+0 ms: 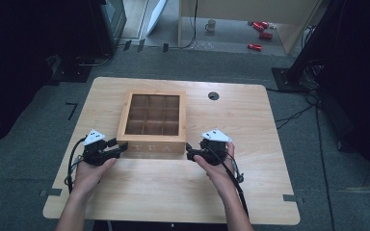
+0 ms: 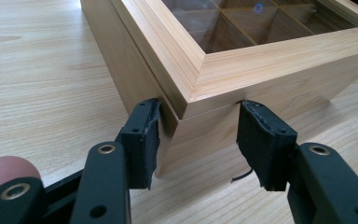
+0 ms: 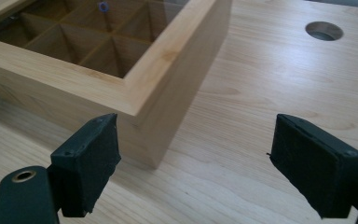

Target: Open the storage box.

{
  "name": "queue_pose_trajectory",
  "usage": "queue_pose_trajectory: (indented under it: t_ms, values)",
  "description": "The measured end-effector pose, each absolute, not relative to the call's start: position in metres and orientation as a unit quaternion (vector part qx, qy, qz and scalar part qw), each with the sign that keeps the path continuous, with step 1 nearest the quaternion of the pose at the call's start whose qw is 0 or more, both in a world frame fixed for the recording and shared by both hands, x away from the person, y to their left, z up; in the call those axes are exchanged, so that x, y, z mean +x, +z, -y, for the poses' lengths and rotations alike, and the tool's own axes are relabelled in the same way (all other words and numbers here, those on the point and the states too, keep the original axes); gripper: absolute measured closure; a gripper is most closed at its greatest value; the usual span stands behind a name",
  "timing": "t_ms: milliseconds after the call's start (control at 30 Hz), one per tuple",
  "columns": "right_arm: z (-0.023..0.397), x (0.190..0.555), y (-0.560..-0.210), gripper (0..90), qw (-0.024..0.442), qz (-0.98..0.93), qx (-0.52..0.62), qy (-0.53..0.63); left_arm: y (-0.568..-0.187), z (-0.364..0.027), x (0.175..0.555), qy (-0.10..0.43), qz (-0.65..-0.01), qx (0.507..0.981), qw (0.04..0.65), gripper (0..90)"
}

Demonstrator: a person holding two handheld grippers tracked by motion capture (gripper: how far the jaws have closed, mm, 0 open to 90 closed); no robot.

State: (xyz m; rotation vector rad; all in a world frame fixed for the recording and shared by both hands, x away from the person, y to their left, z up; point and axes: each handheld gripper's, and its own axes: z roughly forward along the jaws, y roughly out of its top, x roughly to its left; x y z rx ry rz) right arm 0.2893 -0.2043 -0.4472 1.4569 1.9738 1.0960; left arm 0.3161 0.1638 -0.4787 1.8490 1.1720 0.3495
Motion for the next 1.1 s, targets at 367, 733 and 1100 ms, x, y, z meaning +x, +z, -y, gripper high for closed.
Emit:
queue_pose_trajectory:
  t_ms: [367, 733, 1100]
  values:
    - [0.188, 0.294, -0.449, 15.2, 0.220, -0.723, 0.516, 0.403, -0.476, -0.164, 0.316, 0.141, -0.477, 0.747, 0.441, 52.2]
    - [0.179, 0.293, -0.452, 15.2, 0.212, -0.729, 0.507, 0.408, -0.474, -0.162, 0.314, 0.151, -0.477, 0.748, 0.436, 53.9]
    - [0.181, 0.292, -0.451, 15.2, 0.212, -0.730, 0.507, 0.407, -0.469, -0.161, 0.313, 0.160, -0.476, 0.746, 0.437, 54.4]
